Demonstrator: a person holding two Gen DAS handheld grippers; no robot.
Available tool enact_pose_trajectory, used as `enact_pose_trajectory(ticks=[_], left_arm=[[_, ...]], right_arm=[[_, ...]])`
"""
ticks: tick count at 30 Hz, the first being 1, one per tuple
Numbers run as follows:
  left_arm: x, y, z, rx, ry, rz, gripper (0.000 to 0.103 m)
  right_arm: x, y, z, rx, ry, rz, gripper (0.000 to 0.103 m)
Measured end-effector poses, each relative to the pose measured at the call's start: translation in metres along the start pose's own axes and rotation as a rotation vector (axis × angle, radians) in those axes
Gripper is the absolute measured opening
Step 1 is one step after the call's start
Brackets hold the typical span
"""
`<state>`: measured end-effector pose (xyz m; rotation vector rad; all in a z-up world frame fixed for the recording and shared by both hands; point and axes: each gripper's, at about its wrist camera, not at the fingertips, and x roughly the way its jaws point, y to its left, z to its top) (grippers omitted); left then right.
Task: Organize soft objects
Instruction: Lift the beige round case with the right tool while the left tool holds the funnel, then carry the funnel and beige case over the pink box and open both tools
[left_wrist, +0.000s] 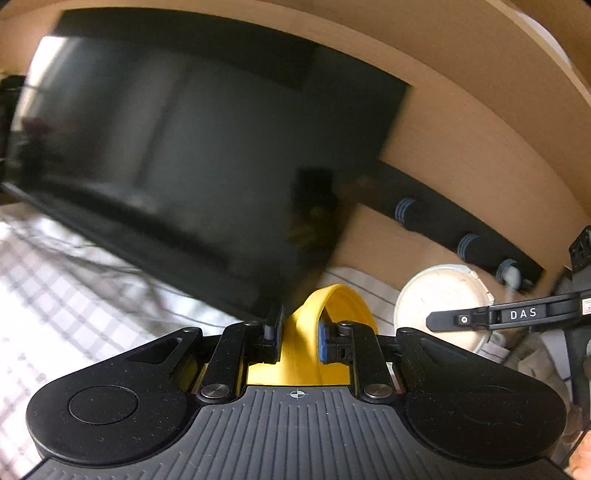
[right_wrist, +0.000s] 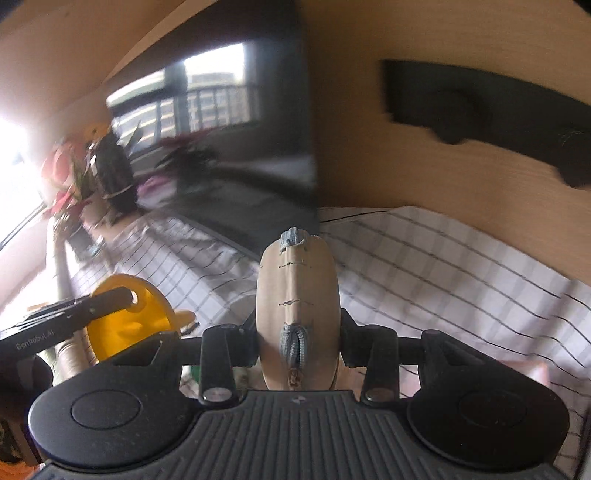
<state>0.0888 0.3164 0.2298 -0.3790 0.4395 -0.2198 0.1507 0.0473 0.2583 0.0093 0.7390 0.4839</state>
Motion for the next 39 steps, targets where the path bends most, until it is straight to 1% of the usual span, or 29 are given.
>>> enact_pose_trajectory(ticks=[4, 7, 10, 14, 17, 19, 21, 23, 25, 26, 27, 28, 29, 30, 31, 33, 35, 36, 37, 39], left_arm=[[0.029, -0.049, -0.007, 0.038, 0.059, -0.079, 0.020], [0.058, -0.084, -0.014, 0.066, 0.106, -0.143, 0.020], [0.089, -0.123, -0.024, 0.078, 0.161, -0.209, 0.020], [0.130, -0.166, -0.045, 0.096, 0.241, -0.277, 0.020], [0.156, -0.188, -0.066, 0.112, 0.303, -0.306, 0.020], [0.173, -0.201, -0.080, 0.131, 0.337, -0.309, 0.020], [0.193, -0.212, -0.091, 0.149, 0.347, -0.316, 0.020], [0.208, -0.219, -0.101, 0.155, 0.318, -0.338, 0.021], [0.227, -0.222, -0.120, 0.186, 0.291, -0.340, 0.023], [0.235, -0.222, -0.131, 0.205, 0.310, -0.335, 0.023], [0.245, -0.221, -0.140, 0.219, 0.363, -0.318, 0.023], [0.256, -0.221, -0.152, 0.236, 0.439, -0.293, 0.024], [0.263, -0.221, -0.163, 0.256, 0.498, -0.303, 0.028], [0.264, -0.222, -0.170, 0.271, 0.515, -0.330, 0.030], [0.262, -0.226, -0.175, 0.304, 0.516, -0.338, 0.035], [0.252, -0.236, -0.183, 0.423, 0.490, -0.315, 0.035], [0.244, -0.241, -0.187, 0.510, 0.473, -0.296, 0.033], [0.241, -0.241, -0.187, 0.531, 0.473, -0.283, 0.033], [0.238, -0.239, -0.187, 0.535, 0.477, -0.273, 0.033], [0.233, -0.235, -0.185, 0.522, 0.487, -0.258, 0.033]], right_arm=[[-0.031, -0.045, -0.016, 0.058, -0.045, -0.069, 0.040], [-0.053, -0.084, -0.029, 0.117, -0.074, -0.110, 0.040], [-0.071, -0.120, -0.042, 0.171, -0.109, -0.181, 0.040], [-0.087, -0.161, -0.062, 0.231, -0.164, -0.276, 0.040], [-0.092, -0.186, -0.077, 0.283, -0.186, -0.295, 0.040], [-0.085, -0.200, -0.080, 0.327, -0.185, -0.290, 0.040], [-0.075, -0.213, -0.083, 0.369, -0.180, -0.278, 0.040], [-0.062, -0.222, -0.085, 0.394, -0.179, -0.270, 0.040], [-0.048, -0.227, -0.088, 0.392, -0.183, -0.311, 0.040], [-0.041, -0.229, -0.091, 0.391, -0.181, -0.325, 0.040], [-0.034, -0.233, -0.093, 0.397, -0.175, -0.333, 0.040], [-0.028, -0.235, -0.096, 0.401, -0.168, -0.337, 0.040], [-0.023, -0.237, -0.098, 0.399, -0.162, -0.342, 0.040], [-0.019, -0.238, -0.101, 0.390, -0.156, -0.354, 0.040], [-0.015, -0.239, -0.103, 0.382, -0.149, -0.370, 0.040], [-0.007, -0.243, -0.105, 0.365, -0.138, -0.390, 0.040], [-0.002, -0.247, -0.108, 0.349, -0.134, -0.429, 0.040], [0.001, -0.250, -0.109, 0.353, -0.125, -0.437, 0.040], [0.006, -0.255, -0.110, 0.363, -0.103, -0.425, 0.040], [0.016, -0.257, -0.111, 0.358, -0.065, -0.411, 0.040]])
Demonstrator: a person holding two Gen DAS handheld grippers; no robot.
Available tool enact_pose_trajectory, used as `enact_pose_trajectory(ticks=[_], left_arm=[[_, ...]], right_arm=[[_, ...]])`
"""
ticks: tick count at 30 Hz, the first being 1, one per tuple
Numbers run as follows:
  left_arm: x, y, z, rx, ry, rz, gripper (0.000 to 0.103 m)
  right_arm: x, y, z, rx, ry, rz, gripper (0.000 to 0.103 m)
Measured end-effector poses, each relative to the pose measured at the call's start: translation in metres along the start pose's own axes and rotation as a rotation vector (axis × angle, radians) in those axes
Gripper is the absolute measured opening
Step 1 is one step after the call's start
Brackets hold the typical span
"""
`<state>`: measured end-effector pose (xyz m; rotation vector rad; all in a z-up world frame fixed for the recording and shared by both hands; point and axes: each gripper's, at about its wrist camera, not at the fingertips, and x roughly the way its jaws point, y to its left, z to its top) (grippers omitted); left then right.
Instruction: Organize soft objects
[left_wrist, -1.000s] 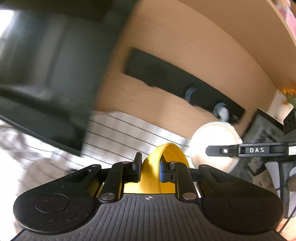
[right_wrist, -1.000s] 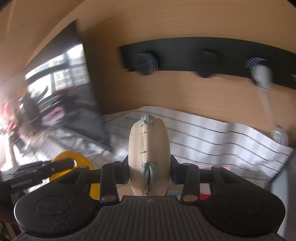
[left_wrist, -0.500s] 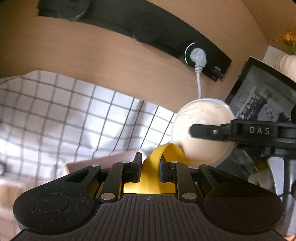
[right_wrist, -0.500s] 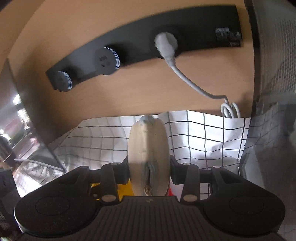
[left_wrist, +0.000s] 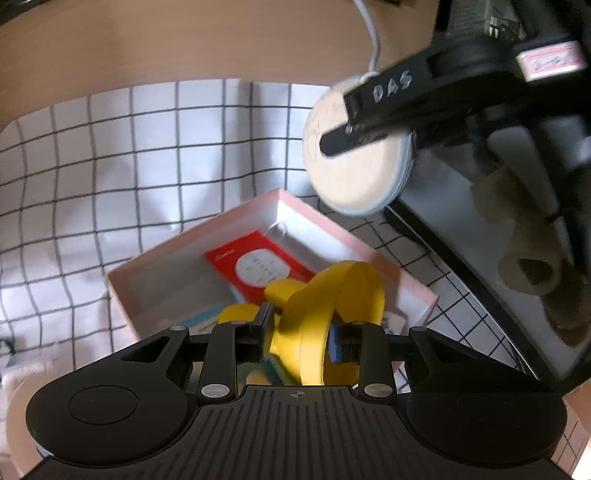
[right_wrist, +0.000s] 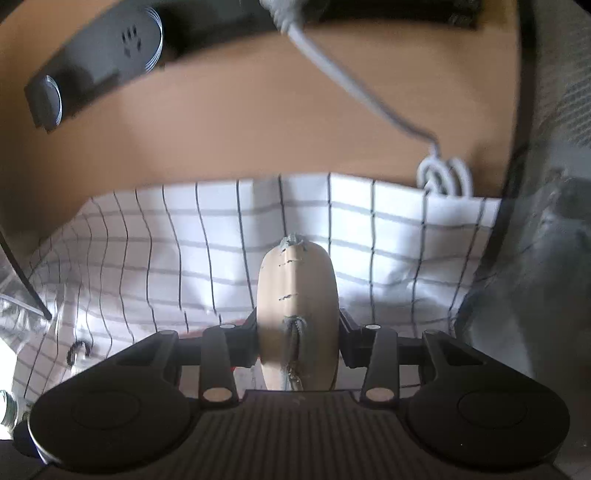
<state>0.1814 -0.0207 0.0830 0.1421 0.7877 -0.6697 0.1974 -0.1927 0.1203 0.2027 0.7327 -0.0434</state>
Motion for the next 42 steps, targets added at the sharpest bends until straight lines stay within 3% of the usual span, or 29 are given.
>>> enact_pose_trajectory(ticks=[3, 7, 9, 14, 20, 26, 30, 33, 38, 40, 42], left_arm=[[-0.003, 0.002, 0.000, -0.029, 0.010, 0.001, 0.033], [-0.007, 0.004, 0.001, -0.046, 0.009, -0.010, 0.033], [-0.012, 0.004, 0.003, -0.053, 0.000, -0.006, 0.032], [-0.042, 0.004, 0.006, -0.072, -0.058, -0.021, 0.030], [-0.048, 0.004, 0.000, -0.113, -0.022, -0.014, 0.030], [-0.057, 0.009, -0.009, -0.189, 0.005, 0.014, 0.030], [-0.070, 0.021, -0.014, -0.263, -0.003, 0.014, 0.030], [-0.094, 0.032, -0.026, -0.301, -0.045, 0.012, 0.030], [-0.136, 0.059, -0.055, -0.403, -0.126, 0.032, 0.030], [-0.147, 0.070, -0.068, -0.457, -0.138, 0.044, 0.030], [-0.158, 0.079, -0.081, -0.498, -0.141, 0.054, 0.030]], right_arm=[[0.017, 0.012, -0.007, -0.062, 0.043, -0.019, 0.040], [0.029, 0.015, -0.017, -0.033, 0.121, 0.109, 0.044], [0.021, 0.012, -0.015, 0.000, 0.098, 0.175, 0.056], [0.000, 0.004, -0.005, 0.078, 0.003, 0.268, 0.056], [0.036, -0.001, -0.014, 0.105, 0.101, 0.100, 0.047], [0.060, -0.018, -0.029, 0.219, 0.220, 0.161, 0.044], [0.057, 0.001, -0.031, 0.135, 0.271, 0.134, 0.044], [0.040, 0.009, -0.024, 0.124, 0.251, 0.104, 0.044], [0.023, 0.026, 0.012, 0.105, 0.109, 0.084, 0.048], [0.046, 0.030, 0.024, 0.121, 0.134, 0.087, 0.048], [0.079, 0.035, 0.026, 0.126, 0.219, 0.074, 0.049]])
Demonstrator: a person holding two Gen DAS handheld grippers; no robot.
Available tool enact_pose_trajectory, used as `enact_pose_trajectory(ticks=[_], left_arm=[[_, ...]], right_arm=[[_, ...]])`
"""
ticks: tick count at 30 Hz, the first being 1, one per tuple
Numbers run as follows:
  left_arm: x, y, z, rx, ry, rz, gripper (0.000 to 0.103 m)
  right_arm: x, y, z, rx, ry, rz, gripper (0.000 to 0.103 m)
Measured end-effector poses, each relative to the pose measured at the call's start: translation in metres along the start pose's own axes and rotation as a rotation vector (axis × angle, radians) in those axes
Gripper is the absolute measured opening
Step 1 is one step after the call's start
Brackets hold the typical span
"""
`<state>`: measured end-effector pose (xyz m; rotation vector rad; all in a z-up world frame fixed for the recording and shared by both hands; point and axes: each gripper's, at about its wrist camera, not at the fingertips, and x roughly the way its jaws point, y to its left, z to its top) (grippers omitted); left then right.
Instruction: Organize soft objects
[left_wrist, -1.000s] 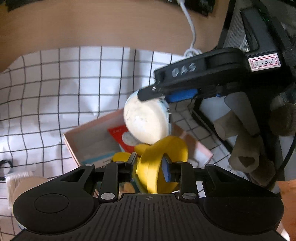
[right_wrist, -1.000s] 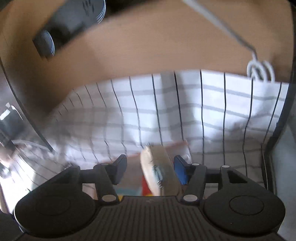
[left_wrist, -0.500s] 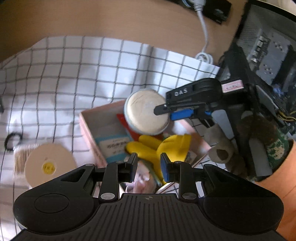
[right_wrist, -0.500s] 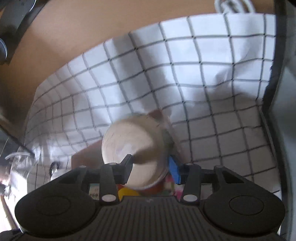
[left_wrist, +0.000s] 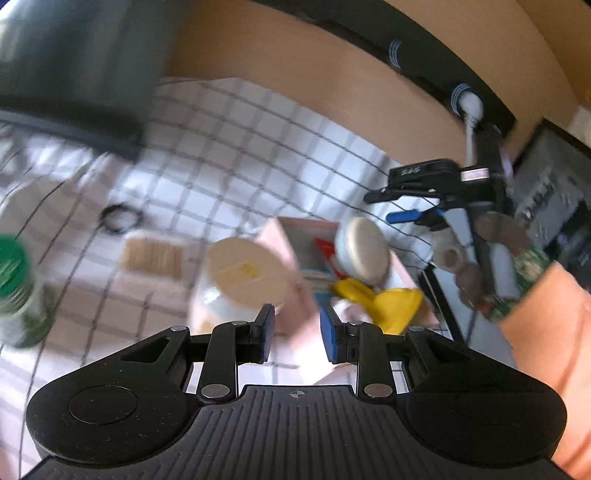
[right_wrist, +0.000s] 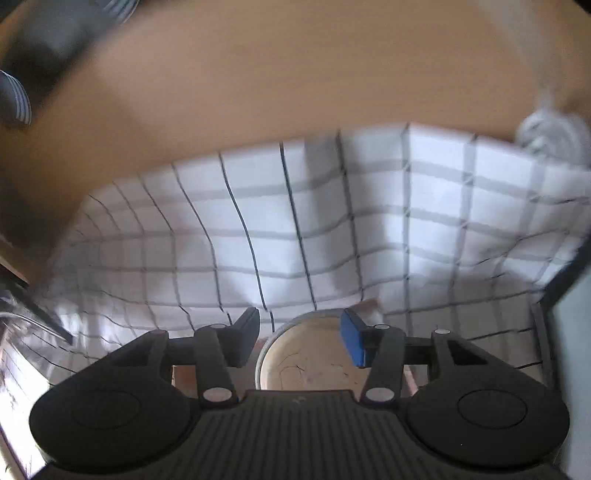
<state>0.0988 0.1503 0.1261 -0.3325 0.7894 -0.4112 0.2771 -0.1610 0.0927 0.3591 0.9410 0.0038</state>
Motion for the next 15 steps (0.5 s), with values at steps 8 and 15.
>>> enact_pose_trajectory(ticks=[8, 15], left_arm=[[-0.048, 0.071, -0.015, -0.149, -0.068, 0.102, 0.030], [-0.068, 0.116, 0.008, -0.053, -0.060, 0.208, 0.030]], right_arm=[[0.010, 0.009, -0.026, -0.045, 0.096, -0.096, 0.049], [-0.064, 0.071, -0.012, -0.110, 0.005, 0.012, 0.071]])
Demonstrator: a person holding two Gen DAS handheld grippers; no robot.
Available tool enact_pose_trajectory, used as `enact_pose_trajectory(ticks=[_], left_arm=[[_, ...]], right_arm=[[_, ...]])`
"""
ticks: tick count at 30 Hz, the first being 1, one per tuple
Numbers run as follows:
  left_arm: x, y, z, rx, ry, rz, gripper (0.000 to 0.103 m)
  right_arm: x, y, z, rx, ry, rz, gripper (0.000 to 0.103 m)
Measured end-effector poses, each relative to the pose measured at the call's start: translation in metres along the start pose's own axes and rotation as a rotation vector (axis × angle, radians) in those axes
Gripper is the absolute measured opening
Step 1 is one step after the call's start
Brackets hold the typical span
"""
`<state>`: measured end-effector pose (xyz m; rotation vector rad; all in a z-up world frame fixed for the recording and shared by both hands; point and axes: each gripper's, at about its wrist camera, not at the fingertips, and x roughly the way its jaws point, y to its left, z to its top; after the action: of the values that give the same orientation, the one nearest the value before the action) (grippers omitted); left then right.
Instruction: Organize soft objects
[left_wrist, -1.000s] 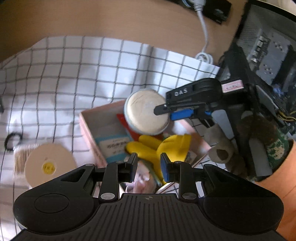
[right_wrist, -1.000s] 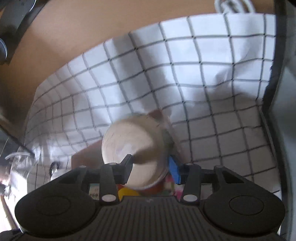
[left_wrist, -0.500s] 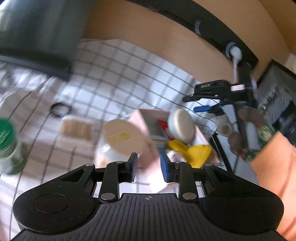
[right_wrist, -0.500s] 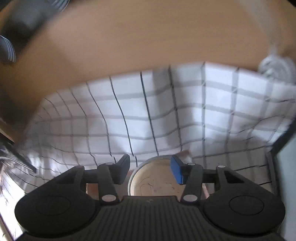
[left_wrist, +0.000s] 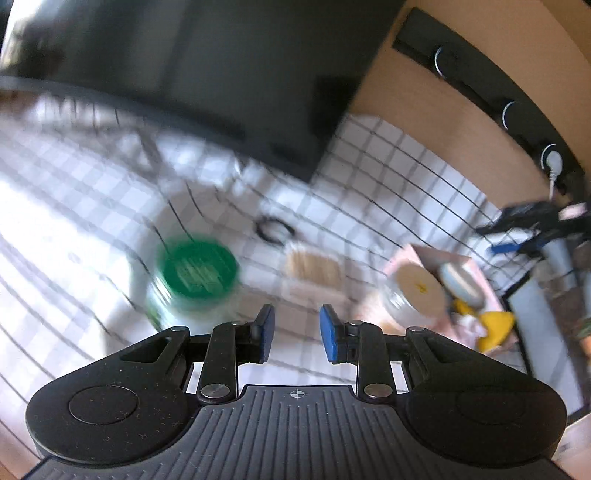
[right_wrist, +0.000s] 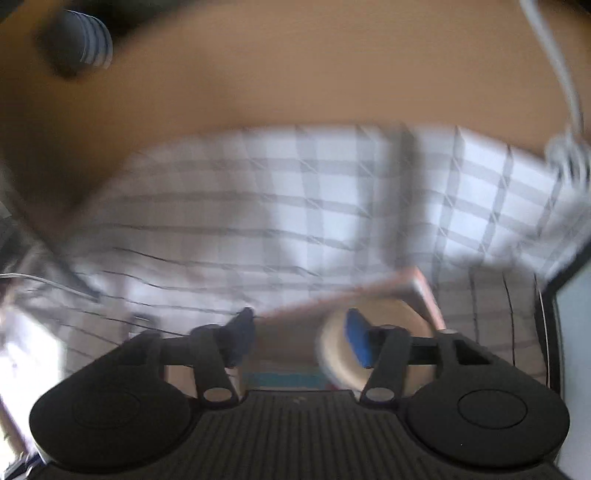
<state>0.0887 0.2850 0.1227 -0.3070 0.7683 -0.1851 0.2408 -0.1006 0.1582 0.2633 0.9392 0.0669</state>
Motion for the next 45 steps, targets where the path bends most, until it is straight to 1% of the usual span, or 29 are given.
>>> enact_pose_trajectory(ticks=[2, 3, 6, 8, 10, 11, 12, 14, 15, 17, 20, 22, 23, 25, 27, 29, 33, 37, 42, 45], left_arm=[[-0.010, 0.010, 0.025, 0.051, -0.040, 0.039, 0.030], [-0.015, 0.013, 0.037, 0.069, -0.057, 0.053, 0.030], [-0.029, 0.017, 0.081, 0.120, -0.090, 0.086, 0.030], [-0.037, 0.014, 0.105, 0.159, -0.106, 0.096, 0.030], [-0.041, 0.008, 0.126, 0.205, -0.117, 0.099, 0.030], [-0.040, 0.005, 0.133, 0.222, -0.109, 0.092, 0.030], [-0.036, 0.004, 0.137, 0.231, -0.094, 0.084, 0.030], [-0.021, 0.001, 0.139, 0.252, -0.041, 0.059, 0.030], [-0.009, -0.001, 0.138, 0.269, -0.003, 0.040, 0.030], [0.020, -0.004, 0.131, 0.308, 0.076, 0.007, 0.030], [0.063, -0.007, 0.126, 0.352, 0.168, 0.011, 0.030], [0.092, -0.008, 0.126, 0.383, 0.220, 0.015, 0.030], [0.104, -0.006, 0.126, 0.385, 0.249, 0.011, 0.030], [0.132, 0.002, 0.128, 0.357, 0.305, -0.006, 0.030], [0.164, 0.005, 0.129, 0.369, 0.350, -0.022, 0.030], [0.188, 0.008, 0.126, 0.393, 0.375, -0.018, 0.030], [0.219, 0.013, 0.124, 0.394, 0.398, -0.018, 0.030], [0.237, 0.010, 0.127, 0.410, 0.394, -0.005, 0.030], [0.259, 0.004, 0.125, 0.405, 0.437, 0.030, 0.030], [0.262, 0.002, 0.123, 0.414, 0.432, 0.032, 0.030]], right_arm=[[-0.033, 0.037, 0.010, -0.028, -0.063, 0.057, 0.079], [-0.044, 0.055, 0.016, -0.046, -0.085, 0.086, 0.081], [-0.085, 0.116, 0.029, -0.112, -0.145, 0.181, 0.083], [-0.113, 0.152, 0.037, -0.138, -0.190, 0.265, 0.083], [-0.137, 0.177, 0.044, -0.152, -0.249, 0.336, 0.089], [-0.149, 0.188, 0.046, -0.158, -0.286, 0.361, 0.096], [-0.155, 0.193, 0.045, -0.164, -0.315, 0.366, 0.103], [-0.160, 0.204, 0.040, -0.213, -0.365, 0.349, 0.103], [-0.157, 0.209, 0.037, -0.260, -0.366, 0.326, 0.103], [-0.144, 0.214, 0.029, -0.348, -0.333, 0.263, 0.103], [-0.117, 0.206, 0.019, -0.408, -0.279, 0.215, 0.103], [-0.100, 0.197, 0.015, -0.414, -0.238, 0.203, 0.103], [-0.089, 0.191, 0.015, -0.406, -0.216, 0.195, 0.103], [-0.062, 0.177, 0.018, -0.382, -0.166, 0.161, 0.103], [-0.038, 0.164, 0.017, -0.360, -0.115, 0.119, 0.103], [-0.017, 0.149, 0.015, -0.342, -0.072, 0.089, 0.103], [0.016, 0.127, 0.015, -0.296, -0.012, 0.084, 0.103], [0.039, 0.115, 0.009, -0.281, 0.017, 0.084, 0.103], [0.068, 0.112, 0.004, -0.273, 0.061, 0.090, 0.103], [0.074, 0.107, 0.001, -0.263, 0.070, 0.084, 0.103]])
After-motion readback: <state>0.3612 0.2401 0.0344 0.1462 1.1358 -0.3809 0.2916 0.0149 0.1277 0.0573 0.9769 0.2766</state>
